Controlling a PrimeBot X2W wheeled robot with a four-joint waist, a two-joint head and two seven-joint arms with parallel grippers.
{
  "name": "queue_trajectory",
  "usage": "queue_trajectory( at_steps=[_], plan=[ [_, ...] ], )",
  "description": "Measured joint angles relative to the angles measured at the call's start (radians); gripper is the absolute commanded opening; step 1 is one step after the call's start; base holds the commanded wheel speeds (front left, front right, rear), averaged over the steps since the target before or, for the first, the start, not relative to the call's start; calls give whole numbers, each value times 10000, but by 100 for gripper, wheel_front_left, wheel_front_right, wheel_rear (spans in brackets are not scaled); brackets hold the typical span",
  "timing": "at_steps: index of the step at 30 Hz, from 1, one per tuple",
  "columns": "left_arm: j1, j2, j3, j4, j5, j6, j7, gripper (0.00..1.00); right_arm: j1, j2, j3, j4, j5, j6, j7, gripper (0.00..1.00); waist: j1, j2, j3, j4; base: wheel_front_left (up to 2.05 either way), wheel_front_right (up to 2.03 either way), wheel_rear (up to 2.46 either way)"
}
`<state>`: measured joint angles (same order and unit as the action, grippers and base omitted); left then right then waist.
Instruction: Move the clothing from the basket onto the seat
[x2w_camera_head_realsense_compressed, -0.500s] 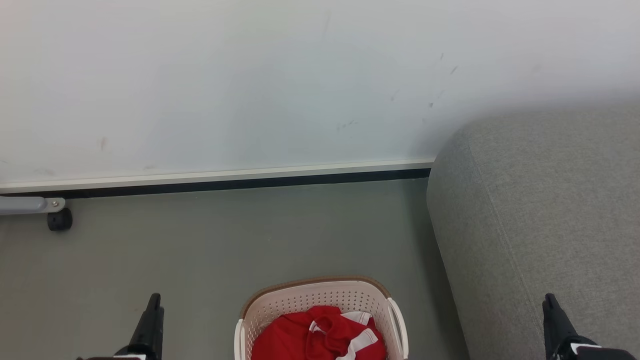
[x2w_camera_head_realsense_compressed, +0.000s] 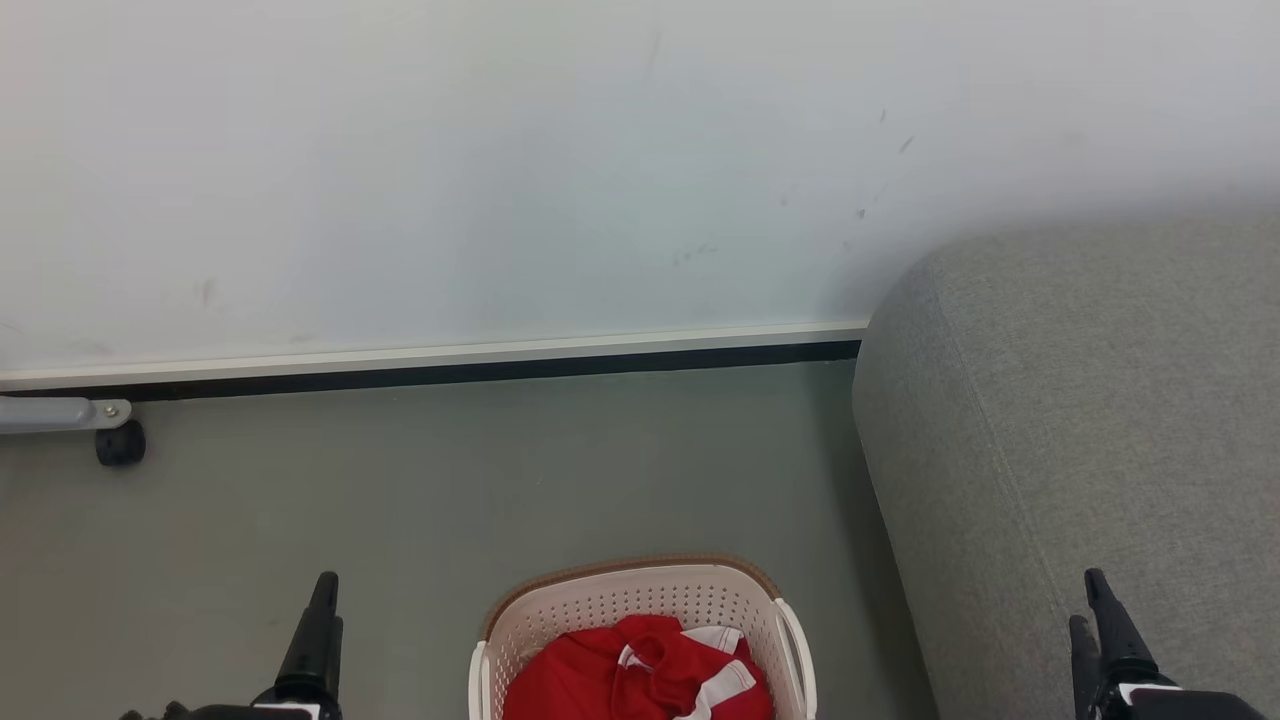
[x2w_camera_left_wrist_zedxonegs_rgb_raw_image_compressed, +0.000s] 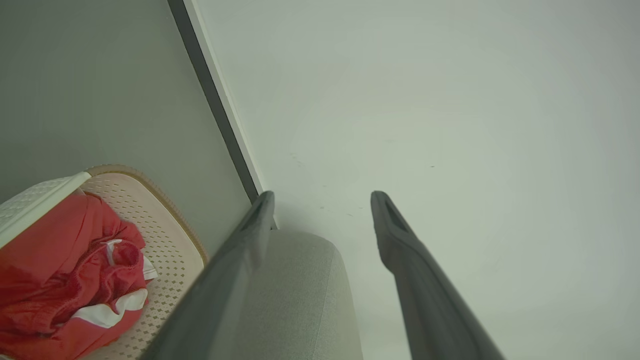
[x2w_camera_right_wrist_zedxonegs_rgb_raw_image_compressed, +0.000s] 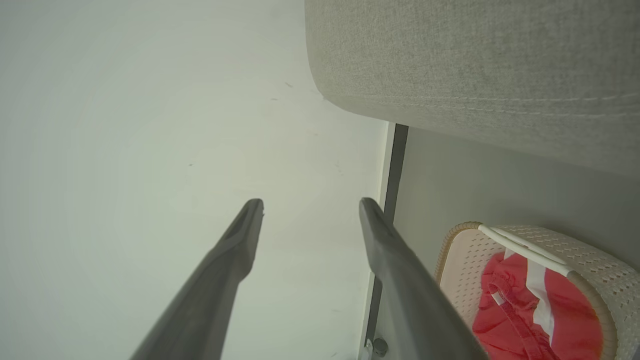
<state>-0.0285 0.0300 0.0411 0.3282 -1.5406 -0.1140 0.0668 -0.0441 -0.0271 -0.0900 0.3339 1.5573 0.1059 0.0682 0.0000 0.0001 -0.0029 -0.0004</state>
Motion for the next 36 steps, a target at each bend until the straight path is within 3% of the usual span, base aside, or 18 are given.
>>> queue_trajectory(
  at_steps=[9, 36],
  plan=[
    [-46, 8, -270, -328, 938, 263, -320, 100, 1, -2, 355, -299, -1227, -318, -347, 100, 0, -1, -40, -9, 0, 0, 0],
    [-108, 495, -1461, -848, 5990, 1066, -1317, 100, -12, -405, 1868, -890, -5975, -1039, -1336, 100, 1, 0, -107, -51, 0, 0, 0]
  ],
)
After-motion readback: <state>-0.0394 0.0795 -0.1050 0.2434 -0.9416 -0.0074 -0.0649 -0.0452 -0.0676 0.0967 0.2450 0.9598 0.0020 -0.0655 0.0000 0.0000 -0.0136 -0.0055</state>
